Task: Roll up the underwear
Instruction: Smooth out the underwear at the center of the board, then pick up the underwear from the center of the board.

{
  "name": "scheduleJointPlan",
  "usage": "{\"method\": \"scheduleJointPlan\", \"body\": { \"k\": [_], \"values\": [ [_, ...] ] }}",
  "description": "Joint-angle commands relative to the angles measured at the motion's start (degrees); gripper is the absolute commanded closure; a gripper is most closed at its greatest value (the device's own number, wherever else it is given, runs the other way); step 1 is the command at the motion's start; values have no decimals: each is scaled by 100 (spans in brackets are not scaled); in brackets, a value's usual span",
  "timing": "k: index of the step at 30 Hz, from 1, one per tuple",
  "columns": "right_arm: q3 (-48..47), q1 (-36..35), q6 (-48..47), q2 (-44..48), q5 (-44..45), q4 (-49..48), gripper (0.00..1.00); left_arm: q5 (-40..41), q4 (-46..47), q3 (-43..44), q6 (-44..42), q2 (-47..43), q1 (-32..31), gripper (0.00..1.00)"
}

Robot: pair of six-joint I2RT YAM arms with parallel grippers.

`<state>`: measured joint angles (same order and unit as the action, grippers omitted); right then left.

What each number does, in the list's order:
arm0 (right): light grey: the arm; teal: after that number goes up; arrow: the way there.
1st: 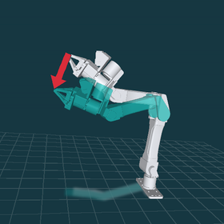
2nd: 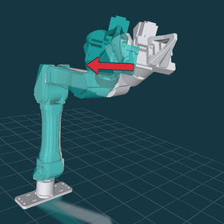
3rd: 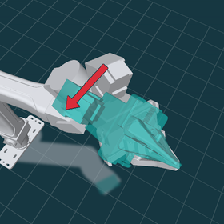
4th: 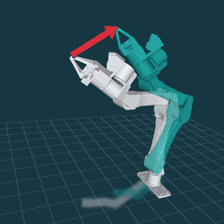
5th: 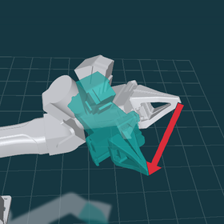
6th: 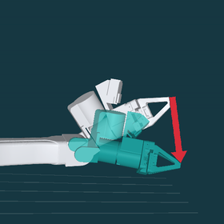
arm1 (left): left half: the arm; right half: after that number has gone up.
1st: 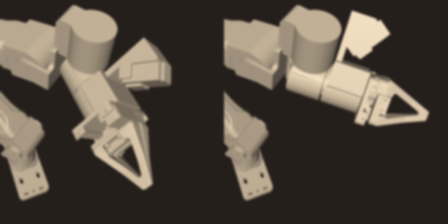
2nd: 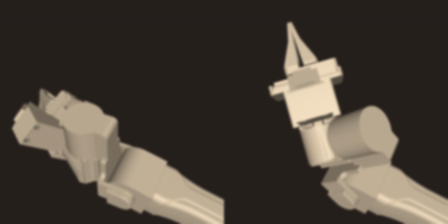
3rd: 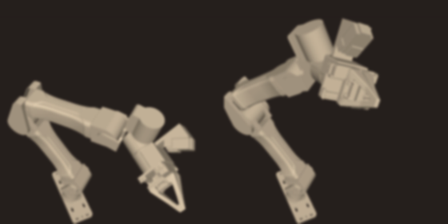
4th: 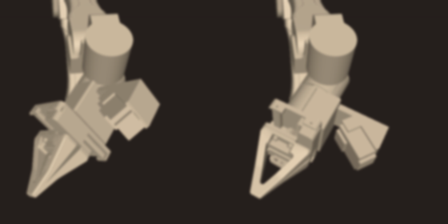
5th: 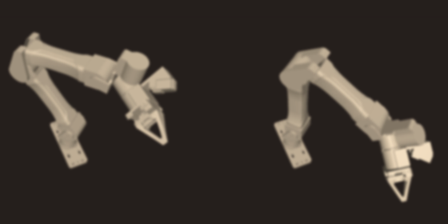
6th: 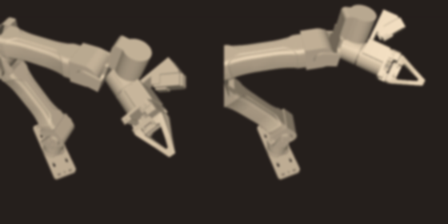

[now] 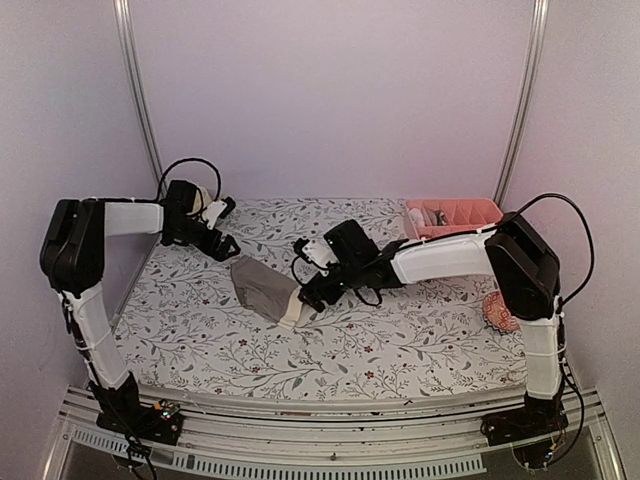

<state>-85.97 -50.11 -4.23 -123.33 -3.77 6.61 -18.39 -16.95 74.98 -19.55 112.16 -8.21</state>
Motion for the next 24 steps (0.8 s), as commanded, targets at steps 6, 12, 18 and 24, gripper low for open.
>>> {"method": "scheduleJointPlan", "body": {
  "k": [6,12,18,24],
  "values": [
    [1597,-911,-2590,1103,1799,-1865,1,-1240,1075,-1694,-3917,-1948,-27,2],
    [1838,-1314,-3236,977,2247,-2112,1,-1845,1674,-3155,-6521,-2612,-177,4],
    [2032,-1322,-3026,1123,2284,-2081,0,-1383,1490,-3534,-7666,-2597,-640,11],
    [2259,-1326,-2794,1584,2272,-2054,1,-787,1884,-3864,-7878,-2442,-1240,21]
  ]
}}
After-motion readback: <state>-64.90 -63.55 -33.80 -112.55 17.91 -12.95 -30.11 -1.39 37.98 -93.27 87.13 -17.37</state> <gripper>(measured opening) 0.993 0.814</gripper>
